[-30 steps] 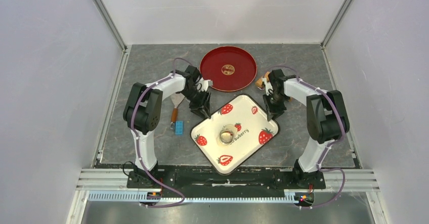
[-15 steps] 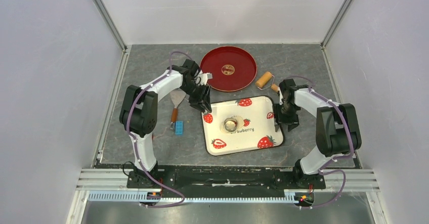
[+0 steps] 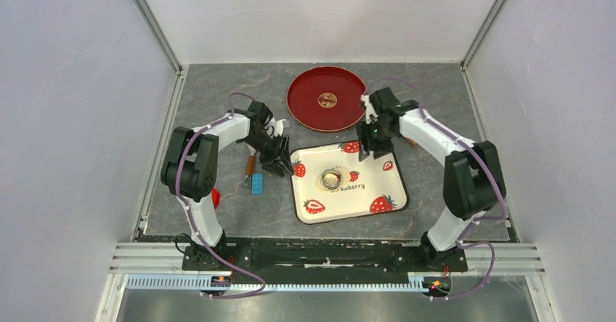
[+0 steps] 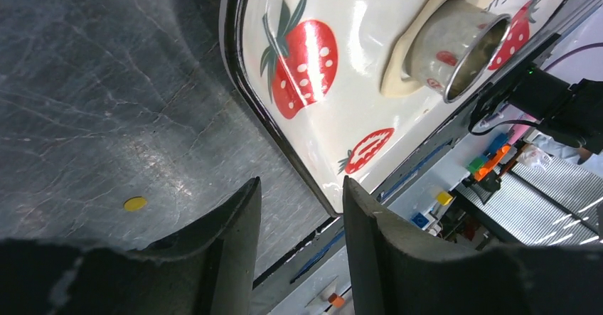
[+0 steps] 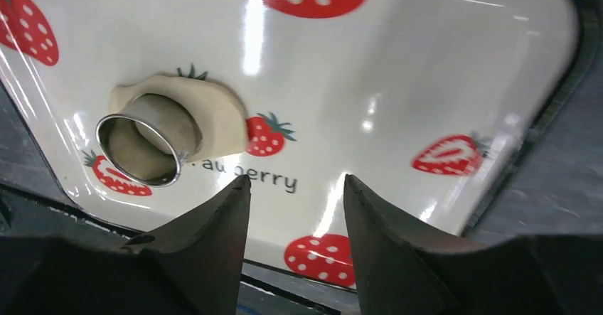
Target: Roll out the dumpling wrappers from the dough
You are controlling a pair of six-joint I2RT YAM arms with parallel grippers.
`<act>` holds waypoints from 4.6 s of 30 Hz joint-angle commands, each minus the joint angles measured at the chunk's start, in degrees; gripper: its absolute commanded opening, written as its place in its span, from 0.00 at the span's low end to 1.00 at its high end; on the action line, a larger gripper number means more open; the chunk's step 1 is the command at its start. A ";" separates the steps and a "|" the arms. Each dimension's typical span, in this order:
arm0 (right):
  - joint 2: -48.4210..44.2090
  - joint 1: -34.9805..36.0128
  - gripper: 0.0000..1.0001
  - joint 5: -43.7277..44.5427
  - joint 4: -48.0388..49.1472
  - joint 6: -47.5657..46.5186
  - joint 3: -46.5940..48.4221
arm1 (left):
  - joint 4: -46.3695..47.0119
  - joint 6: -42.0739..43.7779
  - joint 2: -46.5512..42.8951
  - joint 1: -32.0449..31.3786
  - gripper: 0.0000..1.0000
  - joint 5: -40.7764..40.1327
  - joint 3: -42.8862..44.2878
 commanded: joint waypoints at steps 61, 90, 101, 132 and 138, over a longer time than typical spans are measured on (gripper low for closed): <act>11.28 3.61 0.00 -3.01 5.62 1.27 2.25 | 2.48 -2.54 9.90 -3.16 0.18 -4.70 1.76; 22.48 2.80 0.00 -3.49 1.84 -3.28 18.96 | 1.10 -1.29 10.11 -3.88 0.17 -7.30 1.74; 26.28 8.35 0.00 -9.73 -2.13 -0.76 30.63 | 1.09 -1.20 10.27 -3.95 0.16 -7.04 1.74; -0.13 18.02 0.00 -21.94 -0.97 8.52 14.44 | 0.82 -1.02 11.27 -3.90 0.16 -7.37 2.70; -6.83 15.10 0.00 -16.34 -4.95 9.16 12.29 | 0.65 -0.80 11.53 -3.90 0.16 -7.57 2.79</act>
